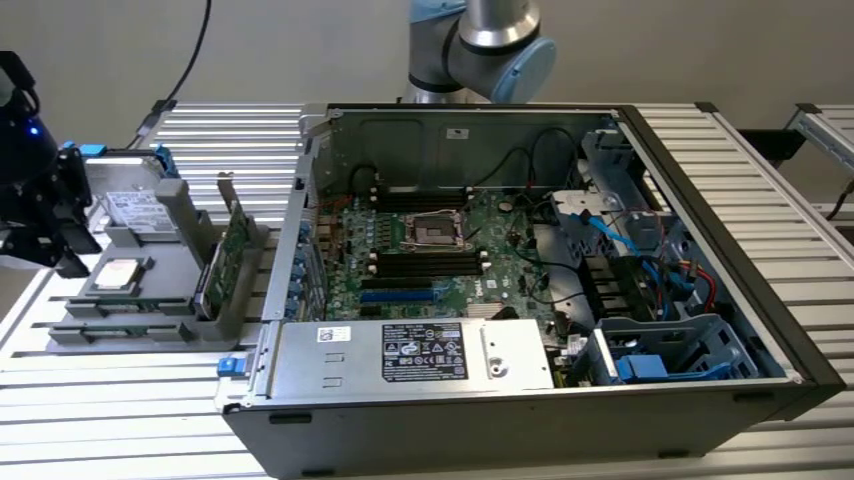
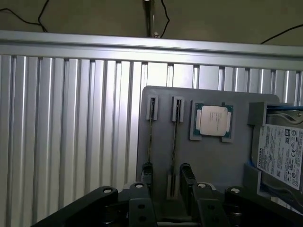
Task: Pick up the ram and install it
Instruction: 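Pick up the ram and move it above insertion slot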
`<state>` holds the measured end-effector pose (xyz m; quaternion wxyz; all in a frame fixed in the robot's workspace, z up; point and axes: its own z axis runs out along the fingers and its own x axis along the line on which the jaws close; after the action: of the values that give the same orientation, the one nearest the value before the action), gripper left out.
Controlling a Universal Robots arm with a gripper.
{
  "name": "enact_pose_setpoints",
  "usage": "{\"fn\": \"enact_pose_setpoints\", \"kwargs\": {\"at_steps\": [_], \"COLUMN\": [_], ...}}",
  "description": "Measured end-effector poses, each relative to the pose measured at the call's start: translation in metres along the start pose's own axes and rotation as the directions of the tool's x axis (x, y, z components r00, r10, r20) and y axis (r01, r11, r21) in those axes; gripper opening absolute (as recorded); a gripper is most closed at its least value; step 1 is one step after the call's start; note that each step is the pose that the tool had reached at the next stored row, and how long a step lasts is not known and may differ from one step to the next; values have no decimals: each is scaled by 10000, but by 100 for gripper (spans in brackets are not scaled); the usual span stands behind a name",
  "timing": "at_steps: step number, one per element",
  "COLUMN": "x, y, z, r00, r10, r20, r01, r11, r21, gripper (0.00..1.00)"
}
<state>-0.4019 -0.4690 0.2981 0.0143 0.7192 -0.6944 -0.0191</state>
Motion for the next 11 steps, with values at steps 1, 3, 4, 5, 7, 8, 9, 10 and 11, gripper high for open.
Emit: {"fn": "enact_pose_setpoints", "kwargs": {"at_steps": [1,3,4,5,7,8,9,10,11], "x": [0,1,1,2,2,2,3,3,3], "y": [0,-2,-3,-3,-5,-6,-7,-8,-8], "z": [6,32,50,69,106,124,141,160,178], "r00": [10000,10000,10000,10000,10000,10000,10000,10000,10000], "r10": [-1,-2,-1,-1,-1,-1,-1,-2,-1], "r20": [0,-1,-1,0,0,-1,0,0,0], "r01": [1,2,1,1,1,1,1,2,1], "r11": [10000,10000,10000,10000,10000,10000,10000,10000,10000], "r21": [-1,-1,-2,-1,0,-1,-1,0,-2], "gripper": [37,37,37,37,37,37,37,37,37]}}
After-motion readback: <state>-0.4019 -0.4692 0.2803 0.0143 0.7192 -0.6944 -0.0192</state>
